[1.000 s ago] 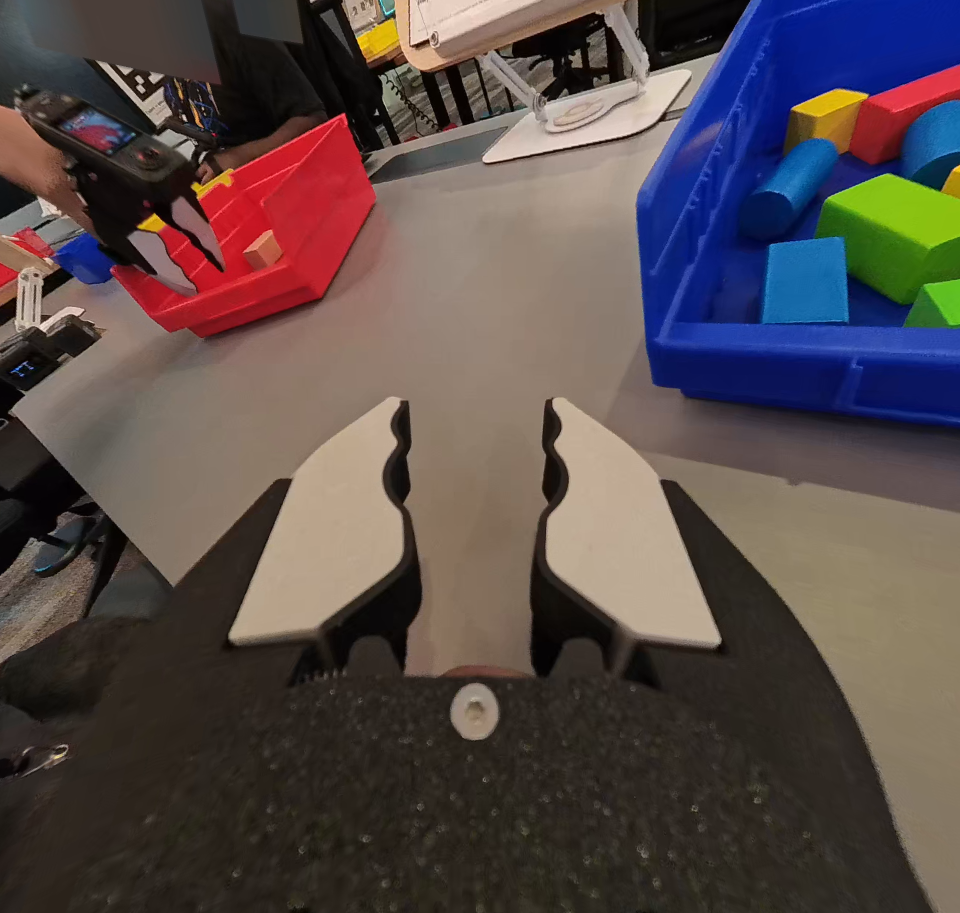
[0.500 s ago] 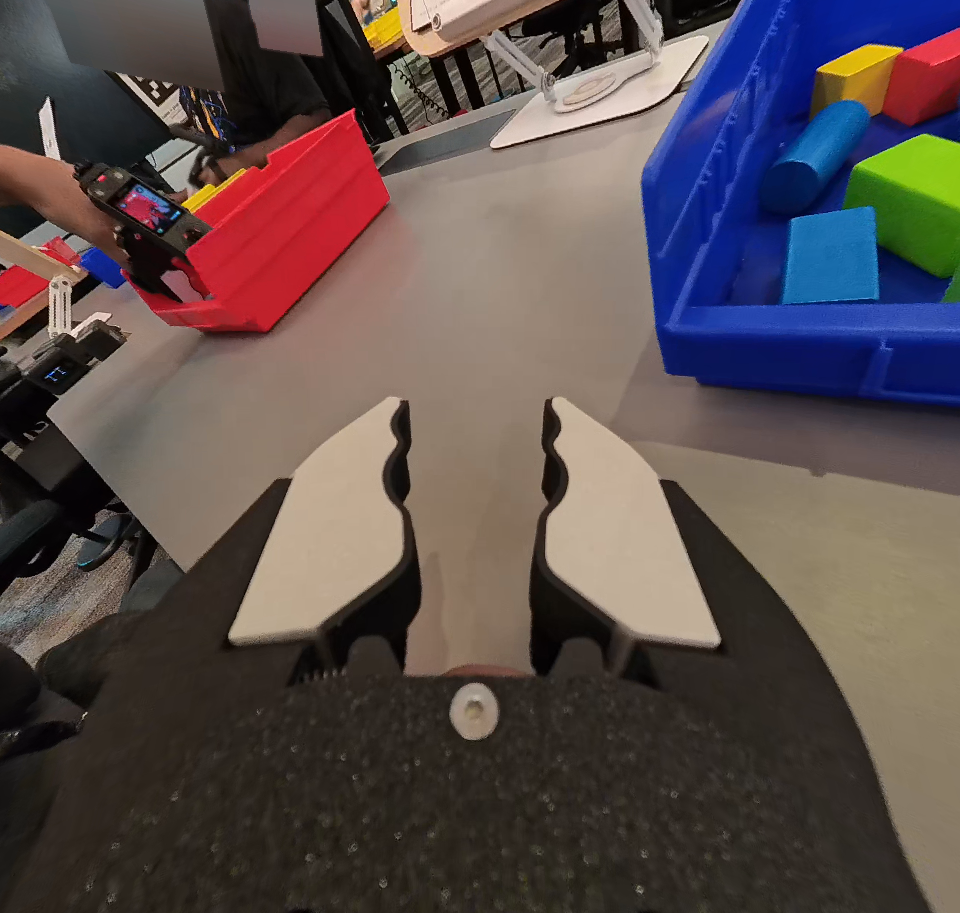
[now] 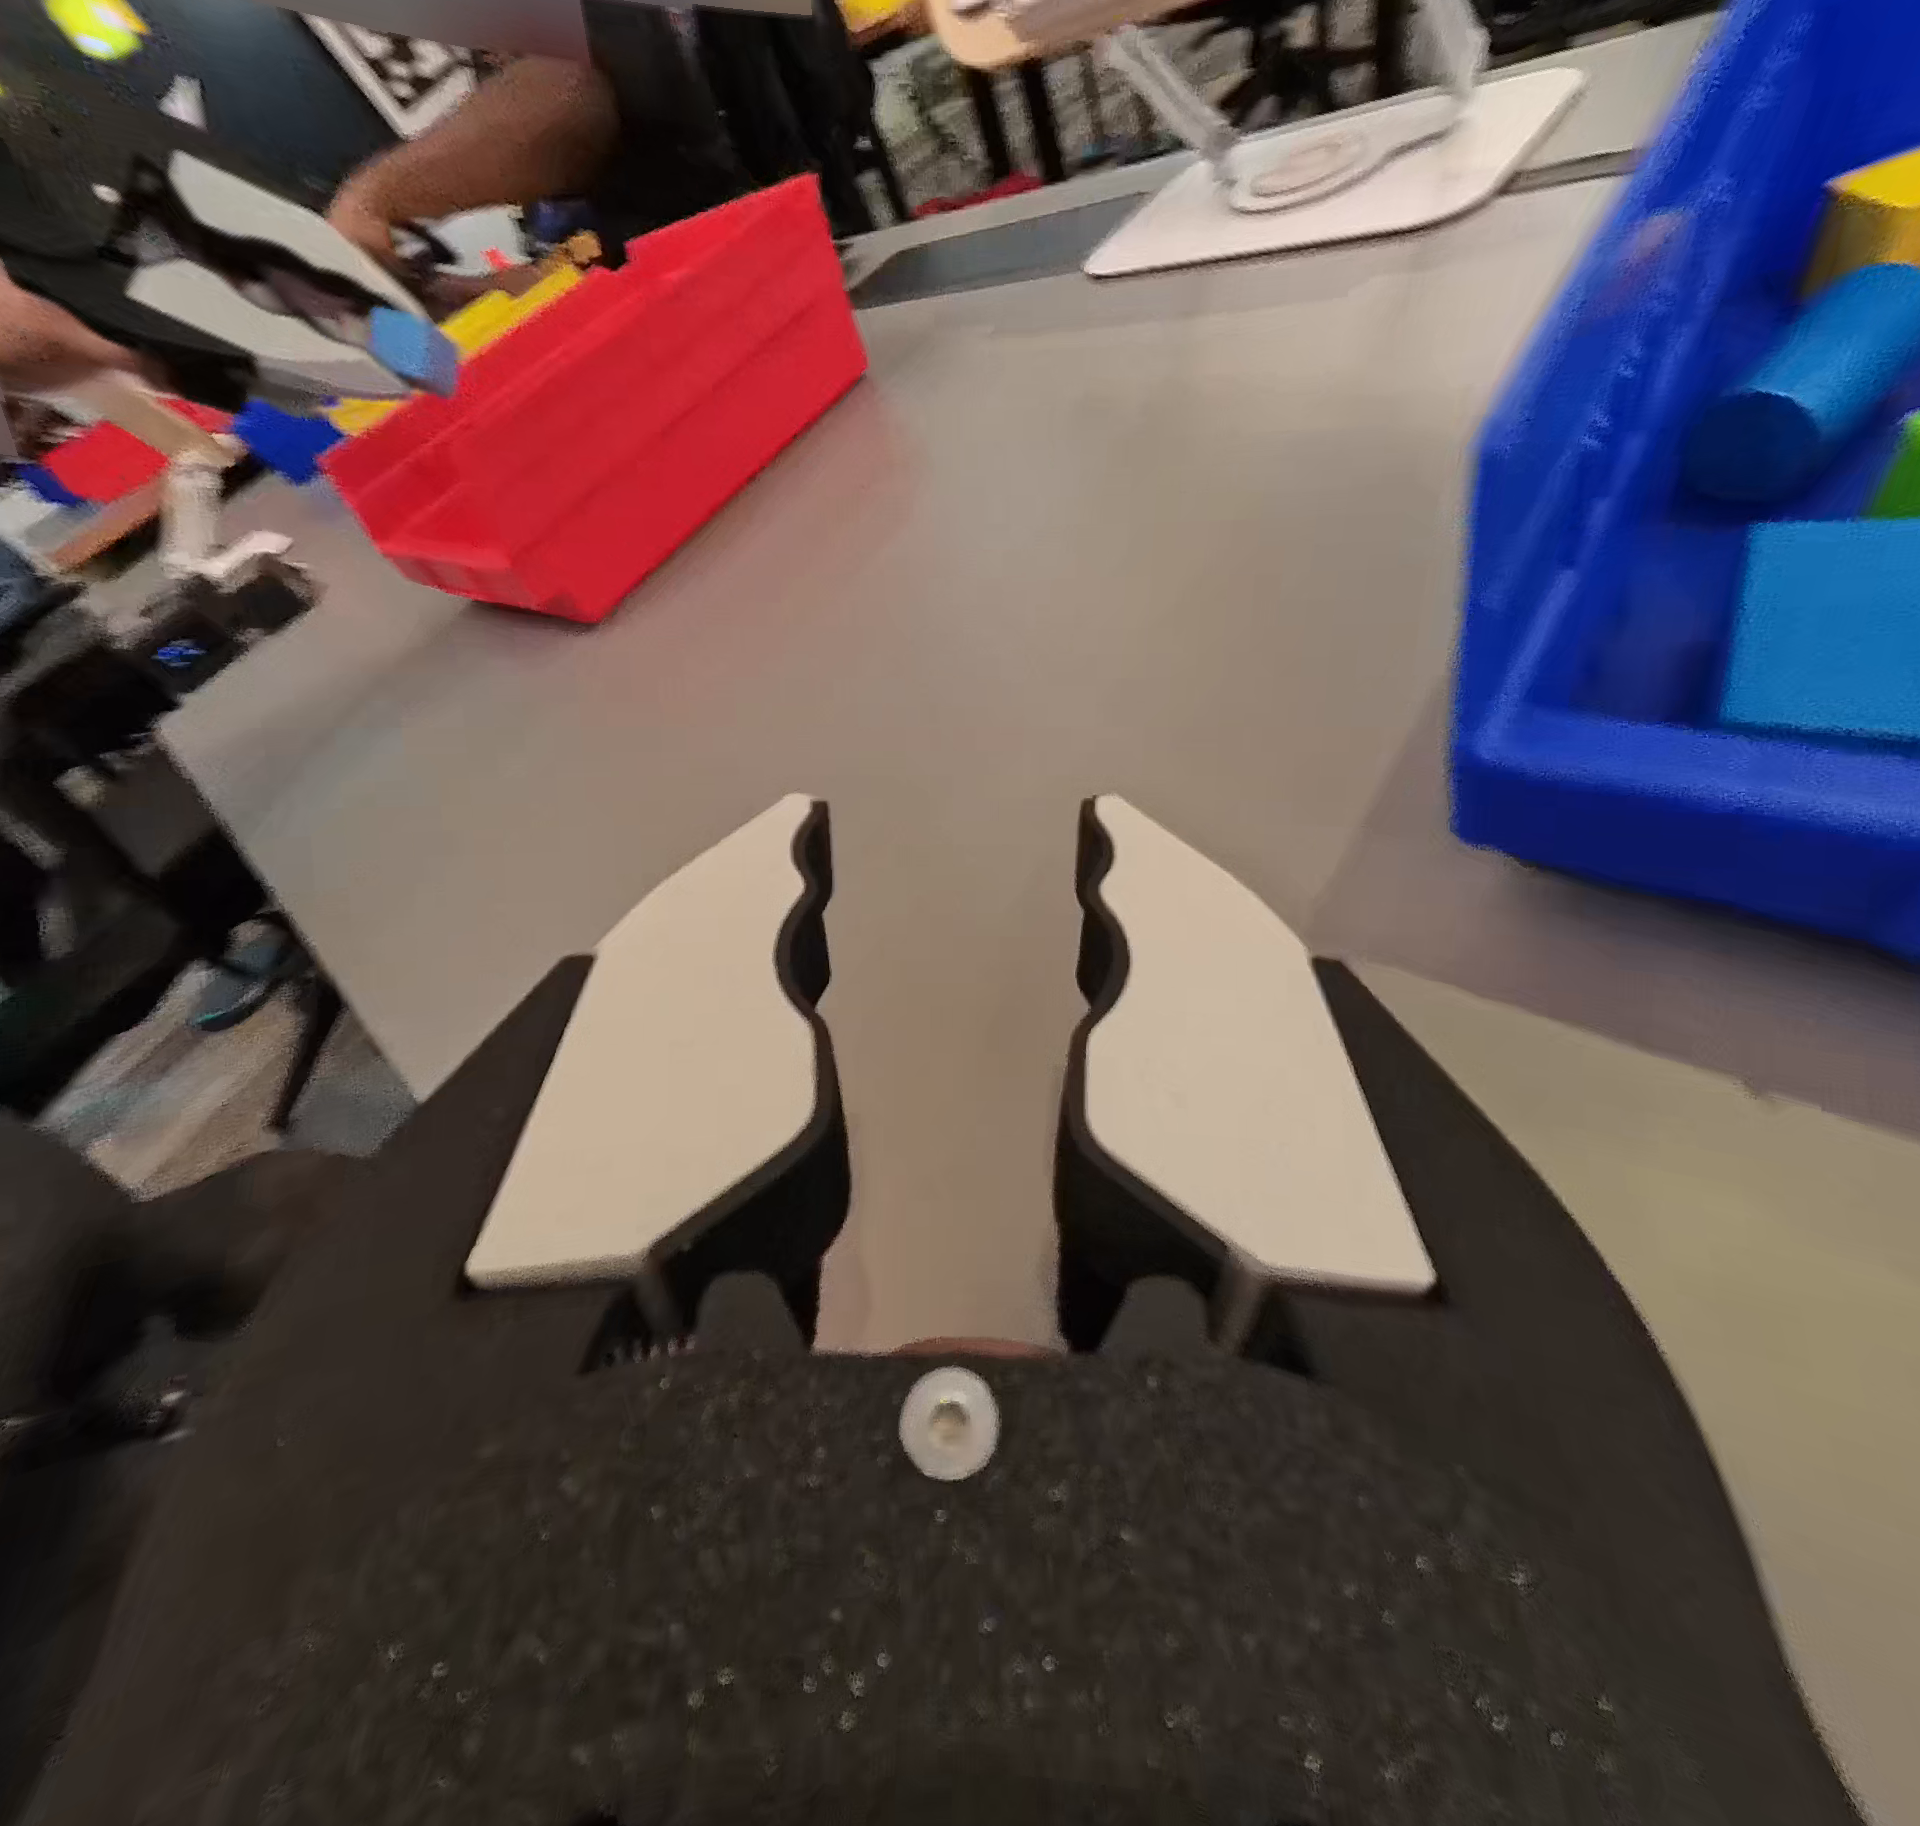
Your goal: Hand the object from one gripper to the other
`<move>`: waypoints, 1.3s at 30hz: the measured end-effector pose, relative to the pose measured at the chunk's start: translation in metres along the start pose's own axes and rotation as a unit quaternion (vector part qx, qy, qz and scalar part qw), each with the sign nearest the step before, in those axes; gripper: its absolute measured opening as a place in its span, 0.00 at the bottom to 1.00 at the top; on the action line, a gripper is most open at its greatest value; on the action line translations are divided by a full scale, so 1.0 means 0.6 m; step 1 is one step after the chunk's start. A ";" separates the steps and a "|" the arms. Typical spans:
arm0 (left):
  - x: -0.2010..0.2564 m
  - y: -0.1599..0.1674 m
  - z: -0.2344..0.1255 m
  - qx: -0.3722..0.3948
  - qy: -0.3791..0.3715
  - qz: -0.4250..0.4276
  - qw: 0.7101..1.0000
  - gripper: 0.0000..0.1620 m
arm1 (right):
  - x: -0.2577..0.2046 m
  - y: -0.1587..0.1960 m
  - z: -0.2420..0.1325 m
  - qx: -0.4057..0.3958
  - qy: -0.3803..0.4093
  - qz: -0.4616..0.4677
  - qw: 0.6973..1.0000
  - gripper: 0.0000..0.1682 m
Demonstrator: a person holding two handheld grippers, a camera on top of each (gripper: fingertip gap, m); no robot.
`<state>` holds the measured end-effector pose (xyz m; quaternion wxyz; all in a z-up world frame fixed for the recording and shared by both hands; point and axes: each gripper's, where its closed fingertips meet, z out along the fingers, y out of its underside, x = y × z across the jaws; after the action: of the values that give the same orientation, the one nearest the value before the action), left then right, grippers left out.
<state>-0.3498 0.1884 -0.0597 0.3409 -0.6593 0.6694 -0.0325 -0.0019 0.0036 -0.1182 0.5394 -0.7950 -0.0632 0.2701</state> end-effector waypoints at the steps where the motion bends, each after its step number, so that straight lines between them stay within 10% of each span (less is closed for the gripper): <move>1: 0.017 -0.044 -0.009 0.056 -0.004 -0.003 0.998 0.19 | -0.015 -0.011 0.011 -0.001 -0.027 0.005 1.000 0.26; 11: 0.203 -0.335 -0.011 0.299 0.027 0.082 0.950 0.19 | -0.244 -0.135 0.121 -0.036 -0.415 0.169 0.893 0.36; 19: 0.249 -0.349 0.020 0.288 0.021 0.058 0.956 0.19 | -0.264 -0.112 0.133 -0.064 -0.423 0.134 0.894 0.16; 23: 0.270 -0.312 0.024 0.300 0.046 -0.130 0.944 0.33 | -0.250 -0.100 0.120 -0.075 -0.411 0.134 0.899 0.16; 27: 0.309 -0.218 0.053 0.258 0.069 -0.291 0.919 0.36 | -0.171 -0.154 0.098 -0.067 -0.298 0.040 0.951 0.16; 31: 0.336 -0.162 0.055 0.247 0.094 -0.352 0.898 0.32 | 0.034 -0.261 0.037 -0.070 -0.008 -0.089 0.994 0.16; 34: 0.316 -0.160 0.043 0.254 0.052 -0.335 0.906 0.32 | 0.203 -0.250 -0.033 -0.203 0.177 -0.103 0.958 0.16; 39: 0.323 -0.160 0.047 0.244 0.042 -0.308 0.919 0.32 | 0.340 -0.119 -0.058 -0.418 0.226 0.058 0.878 0.16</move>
<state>-0.2333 0.0120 -0.1141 0.4364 -0.7269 0.4183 -0.3259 0.2020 0.0841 -0.1186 0.1404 -0.9881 -0.0007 0.0625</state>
